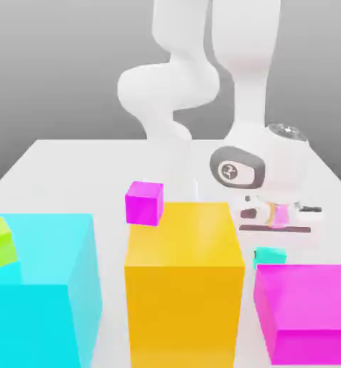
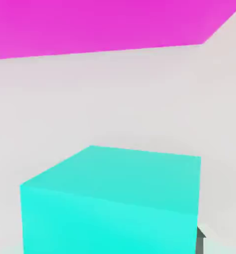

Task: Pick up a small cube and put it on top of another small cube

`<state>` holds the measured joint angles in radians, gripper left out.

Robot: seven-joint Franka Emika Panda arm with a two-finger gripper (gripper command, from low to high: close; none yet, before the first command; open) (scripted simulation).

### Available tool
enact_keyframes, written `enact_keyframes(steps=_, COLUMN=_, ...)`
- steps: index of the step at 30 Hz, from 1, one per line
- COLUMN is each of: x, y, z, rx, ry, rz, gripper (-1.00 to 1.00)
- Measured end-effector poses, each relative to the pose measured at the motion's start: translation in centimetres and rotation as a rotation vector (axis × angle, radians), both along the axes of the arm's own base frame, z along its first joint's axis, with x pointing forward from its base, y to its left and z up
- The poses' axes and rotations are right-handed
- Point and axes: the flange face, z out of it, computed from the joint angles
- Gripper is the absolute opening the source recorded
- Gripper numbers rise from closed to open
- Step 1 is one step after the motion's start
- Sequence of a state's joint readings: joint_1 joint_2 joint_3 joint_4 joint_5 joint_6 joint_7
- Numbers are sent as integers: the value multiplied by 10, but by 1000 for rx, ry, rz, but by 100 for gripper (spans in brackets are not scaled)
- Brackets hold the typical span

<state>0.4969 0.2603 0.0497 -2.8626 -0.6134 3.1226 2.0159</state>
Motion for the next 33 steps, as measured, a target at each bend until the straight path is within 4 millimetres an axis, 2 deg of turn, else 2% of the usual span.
enact_keyframes(steps=10, x=10, y=14, z=30, rx=11, ry=-17, rz=-7, gripper=-100)
enact_keyframes(steps=18, x=12, y=17, z=52, rx=10, ry=-18, rz=-4, gripper=-100)
enact_keyframes(steps=31, x=1, y=1, z=68, rx=-2, ry=-1, rz=1, gripper=-100)
enact_keyframes(steps=33, x=8, y=13, z=74, rx=20, ry=8, rz=50, gripper=-100)
